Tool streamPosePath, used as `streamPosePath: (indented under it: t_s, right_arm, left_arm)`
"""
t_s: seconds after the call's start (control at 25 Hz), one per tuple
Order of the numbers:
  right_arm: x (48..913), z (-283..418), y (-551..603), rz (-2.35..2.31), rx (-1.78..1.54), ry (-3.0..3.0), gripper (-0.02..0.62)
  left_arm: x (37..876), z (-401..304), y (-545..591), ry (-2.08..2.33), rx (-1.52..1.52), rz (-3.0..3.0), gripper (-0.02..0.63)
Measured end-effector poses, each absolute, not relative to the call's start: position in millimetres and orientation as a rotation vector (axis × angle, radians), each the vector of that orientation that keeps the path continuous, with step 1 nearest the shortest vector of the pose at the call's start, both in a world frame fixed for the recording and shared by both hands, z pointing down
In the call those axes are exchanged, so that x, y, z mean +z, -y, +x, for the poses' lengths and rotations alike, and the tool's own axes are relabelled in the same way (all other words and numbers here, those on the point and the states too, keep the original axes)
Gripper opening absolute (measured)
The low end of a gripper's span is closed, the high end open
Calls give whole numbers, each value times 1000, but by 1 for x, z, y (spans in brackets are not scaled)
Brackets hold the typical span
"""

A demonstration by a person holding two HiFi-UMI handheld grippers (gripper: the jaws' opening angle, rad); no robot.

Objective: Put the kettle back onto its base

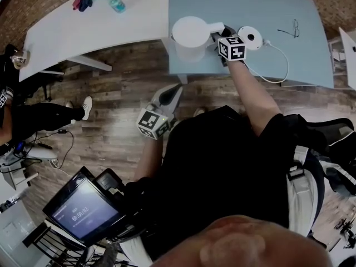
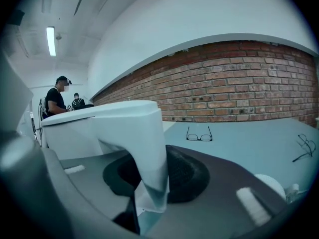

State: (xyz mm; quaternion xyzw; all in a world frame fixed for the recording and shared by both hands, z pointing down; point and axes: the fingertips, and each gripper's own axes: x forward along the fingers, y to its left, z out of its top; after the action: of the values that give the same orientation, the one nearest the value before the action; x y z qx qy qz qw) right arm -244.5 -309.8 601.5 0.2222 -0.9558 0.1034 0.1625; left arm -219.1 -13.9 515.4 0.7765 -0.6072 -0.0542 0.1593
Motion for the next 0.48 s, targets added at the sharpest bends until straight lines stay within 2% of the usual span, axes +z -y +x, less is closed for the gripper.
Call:
streamPosePath:
  t_s: [0.48]
  right_arm:
    - [595,-234,320,689,390,2785,112]
  left_arm:
    - [521,-217,17,1720,-140,2227,3]
